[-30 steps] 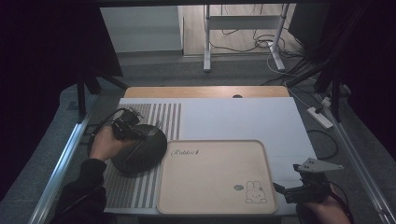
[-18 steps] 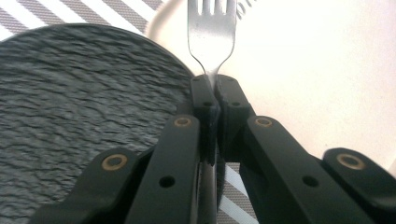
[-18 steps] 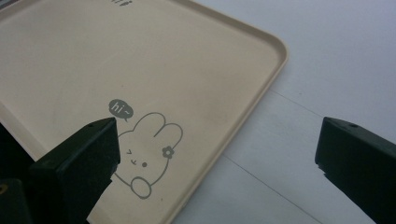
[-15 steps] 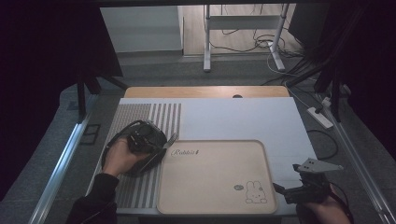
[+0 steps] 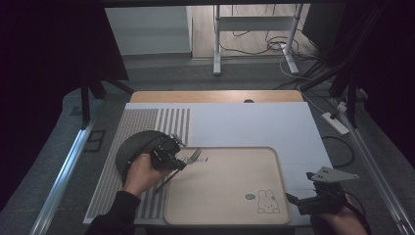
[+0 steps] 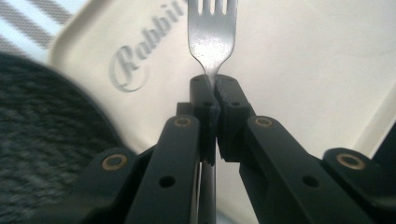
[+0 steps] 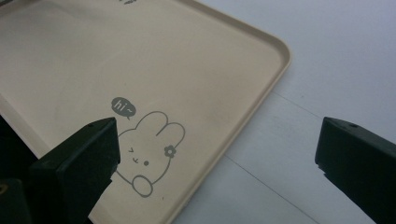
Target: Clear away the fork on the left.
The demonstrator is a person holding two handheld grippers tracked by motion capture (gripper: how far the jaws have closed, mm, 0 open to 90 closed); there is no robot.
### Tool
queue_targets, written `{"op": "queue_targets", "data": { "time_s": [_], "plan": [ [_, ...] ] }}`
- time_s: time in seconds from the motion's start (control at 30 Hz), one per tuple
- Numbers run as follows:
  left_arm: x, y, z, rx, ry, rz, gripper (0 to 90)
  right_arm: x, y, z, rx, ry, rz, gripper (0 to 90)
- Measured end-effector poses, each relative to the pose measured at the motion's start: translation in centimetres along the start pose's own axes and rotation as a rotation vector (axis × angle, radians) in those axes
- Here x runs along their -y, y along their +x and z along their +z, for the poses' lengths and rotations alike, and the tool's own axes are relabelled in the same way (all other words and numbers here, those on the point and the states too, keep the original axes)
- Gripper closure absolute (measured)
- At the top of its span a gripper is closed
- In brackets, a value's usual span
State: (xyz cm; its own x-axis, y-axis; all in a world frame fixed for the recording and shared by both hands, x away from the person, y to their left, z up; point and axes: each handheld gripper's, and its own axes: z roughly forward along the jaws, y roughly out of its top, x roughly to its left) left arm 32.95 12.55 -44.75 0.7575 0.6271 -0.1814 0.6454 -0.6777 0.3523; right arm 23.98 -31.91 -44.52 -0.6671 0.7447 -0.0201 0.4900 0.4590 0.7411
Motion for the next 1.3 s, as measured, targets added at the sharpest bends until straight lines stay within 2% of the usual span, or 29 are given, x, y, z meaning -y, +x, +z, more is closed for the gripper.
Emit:
{"op": "queue_targets", "data": {
  "time_s": [0.17,0.27,0.4,0.53,0.67,0.73,0.83,0.9,0.97,1.03,1.1,1.13,1.2,1.3],
  "plan": [
    [-0.8,-1.6,1.1,0.020,0.018,0.007,87.1,0.0,0.0,0.0,0.000,0.001,-0.003,0.6],
    [-1.1,-2.2,1.8,0.035,0.017,-0.013,87.1,0.0,0.1,0.0,0.000,0.001,-0.005,0.6],
    [-1.1,-2.6,2.7,0.078,0.007,-0.043,87.0,0.0,0.1,0.0,-0.003,0.002,-0.007,0.6],
    [-0.9,-2.5,4.1,0.060,0.029,-0.061,86.9,0.0,0.1,0.0,-0.004,0.001,-0.010,0.6],
    [-0.6,-2.3,5.6,0.061,0.040,-0.084,86.7,0.0,0.1,0.0,-0.007,0.001,-0.011,0.6],
    [-0.6,-2.4,6.4,0.052,0.059,-0.078,86.5,0.0,0.1,0.0,-0.009,0.000,-0.012,0.6],
    [-0.5,-2.6,6.7,0.050,0.042,-0.061,84.4,0.0,0.1,-0.1,-0.012,0.000,-0.016,0.6],
    [-0.6,-3.2,6.2,0.024,0.001,-0.038,72.7,0.0,0.2,0.0,-0.015,-0.001,-0.019,0.6],
    [-0.6,-3.9,5.8,0.019,-0.031,-0.015,68.8,0.0,0.2,0.0,-0.016,-0.001,-0.019,0.6],
    [-0.6,-4.5,5.7,0.024,-0.044,0.010,73.1,0.0,0.2,0.0,-0.016,-0.001,-0.020,0.6],
    [-0.5,-4.7,6.2,0.024,-0.021,0.019,80.1,0.0,0.2,0.0,-0.017,-0.001,-0.019,0.6],
    [-0.5,-4.6,6.6,0.038,-0.004,0.017,85.1,0.0,0.2,-0.1,-0.017,-0.001,-0.020,0.6],
    [-0.4,-4.3,7.0,0.035,0.018,0.009,89.0,0.0,0.2,-0.1,-0.017,-0.002,-0.022,0.6],
    [-0.2,-3.7,7.0,0.034,0.024,-0.023,89.3,0.0,0.2,0.0,-0.019,-0.001,-0.024,0.6]
  ]
}}
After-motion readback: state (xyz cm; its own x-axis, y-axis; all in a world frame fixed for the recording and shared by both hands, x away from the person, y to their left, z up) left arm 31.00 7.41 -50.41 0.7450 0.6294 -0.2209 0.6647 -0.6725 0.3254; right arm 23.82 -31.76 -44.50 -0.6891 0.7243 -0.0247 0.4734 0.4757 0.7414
